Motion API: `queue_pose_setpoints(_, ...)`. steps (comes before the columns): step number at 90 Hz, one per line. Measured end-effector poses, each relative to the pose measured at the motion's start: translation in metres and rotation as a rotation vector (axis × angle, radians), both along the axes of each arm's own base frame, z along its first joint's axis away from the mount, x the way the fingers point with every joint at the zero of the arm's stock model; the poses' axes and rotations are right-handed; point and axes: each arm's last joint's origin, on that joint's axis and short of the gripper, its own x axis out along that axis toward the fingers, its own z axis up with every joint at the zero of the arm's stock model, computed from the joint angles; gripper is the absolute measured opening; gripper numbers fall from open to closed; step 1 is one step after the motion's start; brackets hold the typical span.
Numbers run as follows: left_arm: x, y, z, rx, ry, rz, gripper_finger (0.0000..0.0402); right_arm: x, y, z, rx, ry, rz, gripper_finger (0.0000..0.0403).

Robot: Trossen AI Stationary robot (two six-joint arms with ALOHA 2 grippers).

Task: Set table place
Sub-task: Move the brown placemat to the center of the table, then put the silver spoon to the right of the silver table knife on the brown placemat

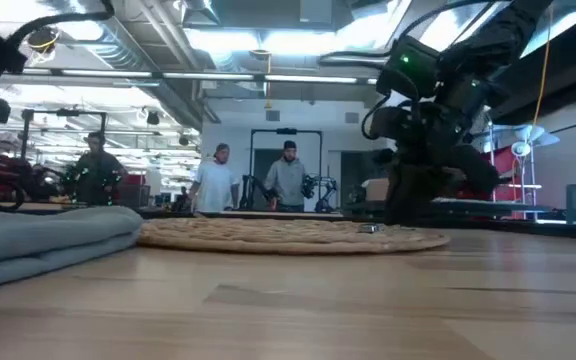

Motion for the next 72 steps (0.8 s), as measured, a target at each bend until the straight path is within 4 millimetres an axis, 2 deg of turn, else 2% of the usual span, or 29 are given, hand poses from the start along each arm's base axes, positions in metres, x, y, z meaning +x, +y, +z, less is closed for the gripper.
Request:
queue_pose_setpoints(19, -0.008, 0.006, -0.019, 0.013, 0.017, 0.061, 0.0101, 0.010, -0.001, 0.014, -0.015, -0.011, 0.019, 0.0001)
queue_pose_setpoints(40, -0.015, 0.016, -0.038, 0.014, 0.025, 0.120, 0.0099, 0.016, -0.002, 0.027, -0.027, 0.006, 0.041, 0.0001)
queue_pose_setpoints(48, -0.015, 0.019, -0.039, 0.019, 0.033, 0.147, 0.0079, 0.018, -0.003, 0.030, -0.028, 0.011, 0.042, 0.0001)
queue_pose_setpoints(60, -0.012, 0.021, -0.040, 0.011, 0.030, 0.135, 0.0016, 0.019, -0.003, 0.033, -0.030, 0.017, 0.046, 0.0001)
queue_pose_setpoints(72, -0.009, 0.024, -0.040, 0.003, 0.027, 0.145, 0.0005, 0.020, -0.003, 0.035, -0.039, 0.020, 0.060, 0.0001)
